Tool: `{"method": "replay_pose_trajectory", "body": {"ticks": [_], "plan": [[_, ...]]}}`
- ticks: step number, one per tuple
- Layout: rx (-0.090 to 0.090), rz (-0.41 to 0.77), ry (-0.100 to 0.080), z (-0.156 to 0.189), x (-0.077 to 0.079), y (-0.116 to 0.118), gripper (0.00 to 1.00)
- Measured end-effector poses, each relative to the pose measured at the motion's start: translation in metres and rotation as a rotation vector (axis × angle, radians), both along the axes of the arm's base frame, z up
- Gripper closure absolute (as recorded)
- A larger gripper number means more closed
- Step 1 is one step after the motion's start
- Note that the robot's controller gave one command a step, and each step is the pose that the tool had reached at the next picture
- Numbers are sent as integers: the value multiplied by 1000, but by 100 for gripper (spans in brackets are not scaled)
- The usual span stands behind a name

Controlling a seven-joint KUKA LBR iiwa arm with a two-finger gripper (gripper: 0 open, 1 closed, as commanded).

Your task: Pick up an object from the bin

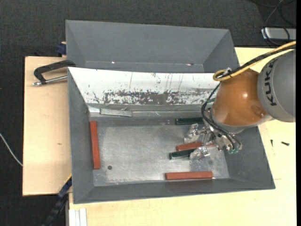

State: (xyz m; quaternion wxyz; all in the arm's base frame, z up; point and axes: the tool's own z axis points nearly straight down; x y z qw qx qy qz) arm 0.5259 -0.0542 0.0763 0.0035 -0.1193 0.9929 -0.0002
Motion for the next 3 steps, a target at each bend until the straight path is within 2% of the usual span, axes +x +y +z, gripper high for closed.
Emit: {"method": "replay_pose_trajectory", "body": {"ticks": [1, 2, 3], "plan": [[0, 30, 2, 97, -34, -18, 100], [0, 30, 2, 97, -34, -18, 100], [-1, 31, -1, 48, -27, -24, 100]]}}
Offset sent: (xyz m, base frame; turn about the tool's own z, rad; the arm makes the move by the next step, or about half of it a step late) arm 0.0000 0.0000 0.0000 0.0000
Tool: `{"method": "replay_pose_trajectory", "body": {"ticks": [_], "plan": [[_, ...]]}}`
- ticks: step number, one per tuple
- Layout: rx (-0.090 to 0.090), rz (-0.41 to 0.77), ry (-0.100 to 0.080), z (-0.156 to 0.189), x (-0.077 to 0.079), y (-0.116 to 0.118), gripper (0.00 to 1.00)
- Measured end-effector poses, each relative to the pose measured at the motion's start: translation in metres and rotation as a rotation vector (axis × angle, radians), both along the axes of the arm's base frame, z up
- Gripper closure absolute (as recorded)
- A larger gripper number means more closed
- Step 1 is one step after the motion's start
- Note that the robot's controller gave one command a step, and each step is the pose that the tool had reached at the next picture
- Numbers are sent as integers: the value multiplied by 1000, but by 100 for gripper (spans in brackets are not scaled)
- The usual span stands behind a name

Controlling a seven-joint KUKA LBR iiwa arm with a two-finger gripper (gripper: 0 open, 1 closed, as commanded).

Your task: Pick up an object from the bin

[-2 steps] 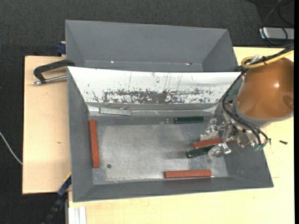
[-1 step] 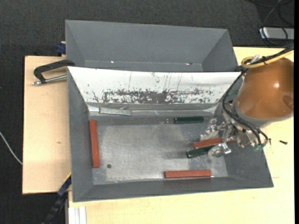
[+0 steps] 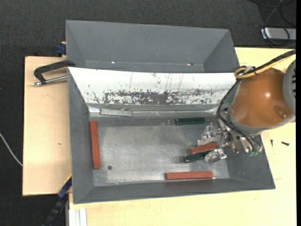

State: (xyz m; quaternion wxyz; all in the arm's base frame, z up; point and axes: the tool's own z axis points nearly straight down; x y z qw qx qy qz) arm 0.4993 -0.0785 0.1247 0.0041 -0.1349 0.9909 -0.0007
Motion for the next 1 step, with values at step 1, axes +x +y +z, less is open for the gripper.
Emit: {"method": "replay_pose_trajectory", "body": {"ticks": [1], "plan": [[1, 15, 3, 94, 2, 10, 100]]}}
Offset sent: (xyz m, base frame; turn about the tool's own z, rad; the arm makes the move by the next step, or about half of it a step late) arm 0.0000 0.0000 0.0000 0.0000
